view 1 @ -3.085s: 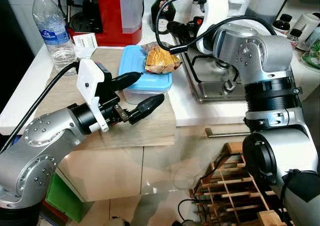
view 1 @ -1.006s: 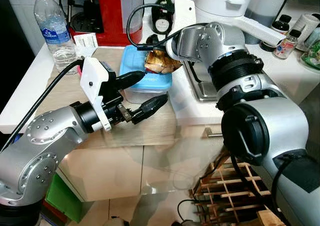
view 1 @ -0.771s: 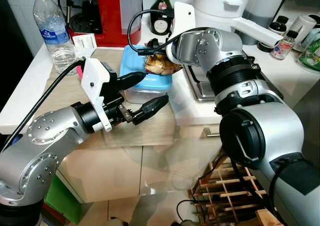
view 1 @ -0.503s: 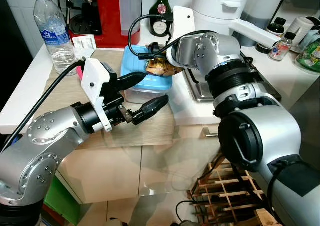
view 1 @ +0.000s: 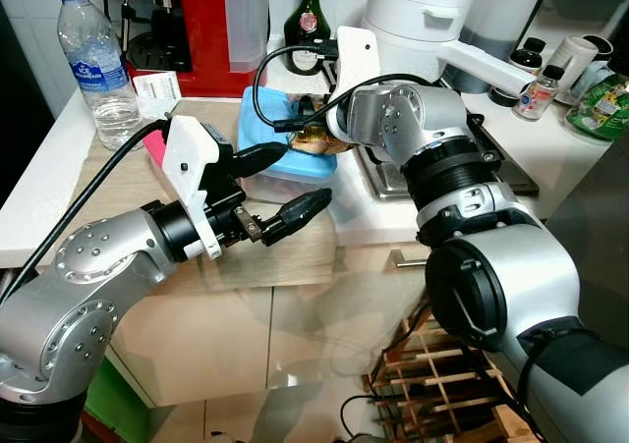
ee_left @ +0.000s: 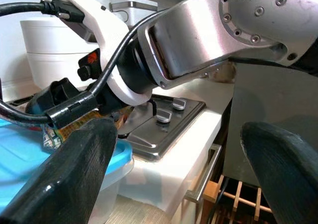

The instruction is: Restocking fridge

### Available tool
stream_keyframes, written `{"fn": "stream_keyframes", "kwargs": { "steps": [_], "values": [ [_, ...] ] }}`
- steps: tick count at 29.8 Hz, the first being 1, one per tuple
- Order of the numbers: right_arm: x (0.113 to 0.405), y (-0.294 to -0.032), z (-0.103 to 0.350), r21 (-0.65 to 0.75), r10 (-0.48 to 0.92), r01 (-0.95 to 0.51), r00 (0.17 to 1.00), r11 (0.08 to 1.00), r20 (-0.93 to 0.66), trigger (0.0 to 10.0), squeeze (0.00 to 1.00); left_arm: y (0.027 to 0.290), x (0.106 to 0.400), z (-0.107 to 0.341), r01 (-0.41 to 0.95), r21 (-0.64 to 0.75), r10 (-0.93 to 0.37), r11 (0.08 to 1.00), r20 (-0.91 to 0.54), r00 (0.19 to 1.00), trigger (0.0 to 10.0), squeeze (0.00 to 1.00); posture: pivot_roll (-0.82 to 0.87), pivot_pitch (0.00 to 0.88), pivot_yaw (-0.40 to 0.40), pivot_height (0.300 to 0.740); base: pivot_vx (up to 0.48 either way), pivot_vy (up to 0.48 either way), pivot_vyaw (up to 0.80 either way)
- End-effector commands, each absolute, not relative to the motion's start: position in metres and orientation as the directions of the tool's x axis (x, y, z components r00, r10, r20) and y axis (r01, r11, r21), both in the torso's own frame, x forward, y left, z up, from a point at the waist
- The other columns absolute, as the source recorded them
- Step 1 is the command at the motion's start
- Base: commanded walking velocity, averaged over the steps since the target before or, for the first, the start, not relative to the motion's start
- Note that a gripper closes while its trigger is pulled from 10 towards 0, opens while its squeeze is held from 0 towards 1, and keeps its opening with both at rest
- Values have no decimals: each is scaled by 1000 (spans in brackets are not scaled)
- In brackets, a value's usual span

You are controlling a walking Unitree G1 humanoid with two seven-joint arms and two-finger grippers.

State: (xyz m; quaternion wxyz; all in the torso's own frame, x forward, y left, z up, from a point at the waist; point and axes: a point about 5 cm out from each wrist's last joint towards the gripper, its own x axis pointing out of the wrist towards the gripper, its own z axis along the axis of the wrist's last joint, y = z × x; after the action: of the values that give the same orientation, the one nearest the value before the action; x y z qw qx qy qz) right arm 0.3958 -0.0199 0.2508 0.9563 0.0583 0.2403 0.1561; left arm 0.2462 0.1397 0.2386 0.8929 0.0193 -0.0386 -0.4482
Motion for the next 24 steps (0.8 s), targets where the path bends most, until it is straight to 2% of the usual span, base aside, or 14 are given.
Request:
{"fn": "stream_keyframes", "kwargs": {
  "steps": [1,9,10,13,16,18,20,22,24],
  "values": [
    [386,-15,211,200,343,-278,743,939,-576,0,0,140,248,233,797,52,-798,602,22,602,10000,0,39,0,-80,740,0,0,0],
    [383,-11,212,199,389,-335,762,921,-518,0,4,139,248,232,796,50,-797,604,19,604,10000,0,35,0,-79,740,0,0,0],
    [384,-10,214,186,394,-349,771,919,-500,0,86,139,248,231,795,50,-796,605,19,605,10000,0,35,0,-80,740,0,0,0],
    [385,-9,222,151,401,-375,798,915,-449,0,106,139,248,231,794,49,-795,606,19,606,10000,0,35,0,-81,740,0,0,0],
    [391,-16,241,103,384,-371,869,923,-313,0,94,138,248,231,792,47,-794,608,22,608,10000,0,35,0,-85,740,0,0,0],
    [392,-17,246,96,381,-369,881,925,-281,0,94,138,248,231,792,47,-793,609,23,608,10000,0,36,2,-87,740,0,0,0],
    [392,-22,265,54,364,-360,920,931,-142,0,82,138,249,231,785,45,-787,617,30,617,10000,0,36,4,-88,740,0,0,0],
    [392,-25,269,47,355,-352,929,935,-105,0,75,138,249,231,782,43,-783,622,36,621,10000,0,36,5,-88,740,0,0,0],
    [393,-31,274,55,329,-326,943,944,-48,0,0,137,250,232,776,42,-777,629,47,628,10000,0,35,7,-89,740,0,0,0]
  ]
}}
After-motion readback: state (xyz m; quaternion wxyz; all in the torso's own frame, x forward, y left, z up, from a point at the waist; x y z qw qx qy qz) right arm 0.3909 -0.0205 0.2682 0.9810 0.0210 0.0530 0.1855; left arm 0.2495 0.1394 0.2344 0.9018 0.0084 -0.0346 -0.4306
